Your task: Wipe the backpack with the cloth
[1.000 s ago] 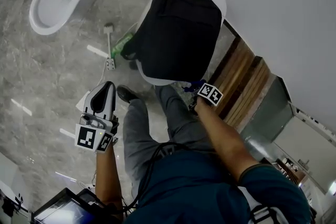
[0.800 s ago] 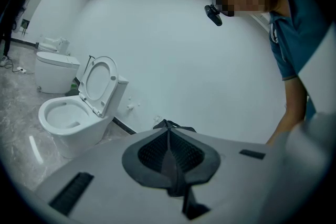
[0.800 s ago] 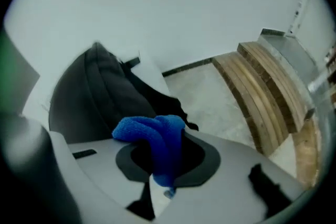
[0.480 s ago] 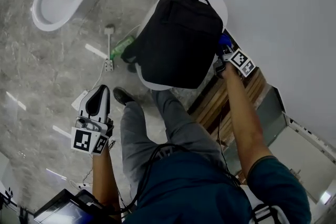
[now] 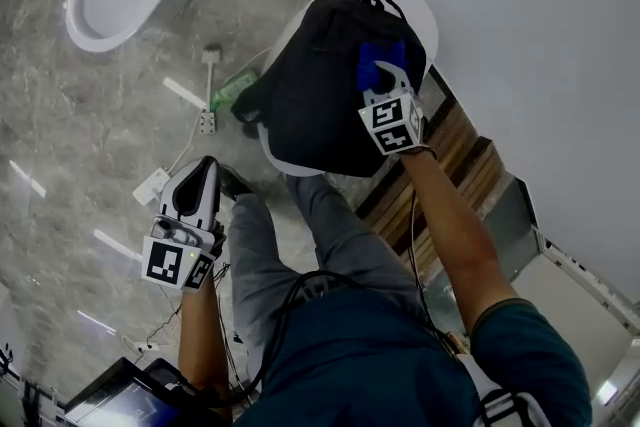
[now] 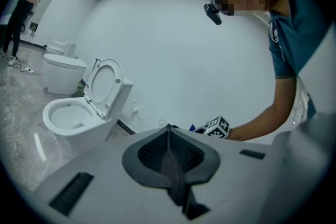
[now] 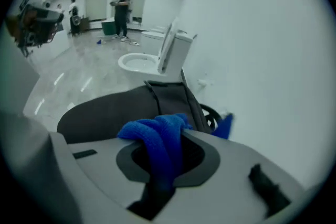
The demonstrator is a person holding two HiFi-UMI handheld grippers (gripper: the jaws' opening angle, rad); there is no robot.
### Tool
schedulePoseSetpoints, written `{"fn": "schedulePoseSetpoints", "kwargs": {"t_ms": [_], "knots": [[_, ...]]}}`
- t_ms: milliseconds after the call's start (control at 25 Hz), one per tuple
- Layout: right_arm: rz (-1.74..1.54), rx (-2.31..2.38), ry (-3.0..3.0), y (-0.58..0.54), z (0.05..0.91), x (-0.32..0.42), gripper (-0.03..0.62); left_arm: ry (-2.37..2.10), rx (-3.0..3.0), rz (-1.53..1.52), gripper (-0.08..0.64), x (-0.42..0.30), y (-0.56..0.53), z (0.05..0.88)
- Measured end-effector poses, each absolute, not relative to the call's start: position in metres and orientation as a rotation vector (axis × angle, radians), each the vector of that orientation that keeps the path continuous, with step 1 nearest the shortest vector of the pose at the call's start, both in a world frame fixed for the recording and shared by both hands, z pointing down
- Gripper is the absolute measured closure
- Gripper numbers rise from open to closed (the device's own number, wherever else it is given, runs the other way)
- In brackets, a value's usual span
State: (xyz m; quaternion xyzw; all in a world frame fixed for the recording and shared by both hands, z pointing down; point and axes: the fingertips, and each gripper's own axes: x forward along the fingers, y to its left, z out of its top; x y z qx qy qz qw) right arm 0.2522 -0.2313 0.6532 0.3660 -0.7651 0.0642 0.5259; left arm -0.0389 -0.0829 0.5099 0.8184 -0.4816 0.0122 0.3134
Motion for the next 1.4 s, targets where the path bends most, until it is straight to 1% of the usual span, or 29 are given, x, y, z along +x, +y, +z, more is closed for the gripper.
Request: {"fn": "schedulePoseSetpoints", "kwargs": {"t_ms": [120, 200, 280, 360, 440, 480, 600, 680, 760, 840, 960, 1080, 1160, 1280, 1400], "knots": [[0.034, 0.742, -1.945, -0.232, 0.641, 0.18, 0.538, -1.28, 2.155, 0.03, 0.543, -0.04, -0.088, 0.509], [-0.033, 0.653, -1.977, -0.254, 0.649, 0.145, 0.538, -1.282, 2.156, 0.037, 0.543, -0.04, -0.091, 0.509], [0.001, 0.647, -1.959, -0.29, 0.663, 0.136, 0.538, -1.285, 2.158, 0.037, 0.543, -0.038, -0.093, 0.509], [0.054, 0.657, -1.936, -0.321, 0.67, 0.146, 0.538, -1.293, 2.158, 0.025, 0.543, -0.037, -0.093, 0.508], [0.041, 0.629, -1.894, -0.327, 0.669, 0.169, 0.538, -1.3, 2.152, 0.013, 0.543, -0.039, -0.091, 0.506], [0.034, 0.62, -1.834, -0.32, 0.672, 0.192, 0.538, -1.304, 2.146, 0.007, 0.543, -0.041, -0.089, 0.506], [0.133, 0.732, -1.636, -0.281, 0.684, 0.303, 0.538, -1.321, 2.136, -0.004, 0.543, -0.05, -0.084, 0.505], [0.205, 0.879, -1.589, -0.247, 0.669, 0.361, 0.538, -1.329, 2.131, -0.008, 0.543, -0.056, -0.081, 0.504], [0.196, 0.899, -1.562, -0.207, 0.646, 0.374, 0.538, -1.333, 2.126, 0.0, 0.543, -0.063, -0.078, 0.506], [0.188, 0.845, -1.601, -0.161, 0.64, 0.347, 0.538, -1.334, 2.117, 0.013, 0.543, -0.067, -0.076, 0.511], [0.087, 0.757, -1.768, -0.117, 0.644, 0.271, 0.538, -1.314, 2.127, 0.021, 0.543, -0.062, -0.079, 0.513], [-0.127, 0.59, -1.916, -0.118, 0.651, 0.173, 0.538, -1.297, 2.146, 0.02, 0.543, -0.049, -0.088, 0.509], [-0.269, 0.454, -1.94, -0.133, 0.664, 0.125, 0.538, -1.288, 2.156, 0.002, 0.543, -0.041, -0.096, 0.504], [-0.339, 0.405, -1.885, -0.196, 0.679, 0.103, 0.538, -1.287, 2.169, -0.045, 0.543, -0.038, -0.105, 0.493], [-0.264, 0.456, -1.83, -0.278, 0.679, 0.126, 0.538, -1.303, 2.16, -0.02, 0.543, -0.045, -0.101, 0.497]]}}
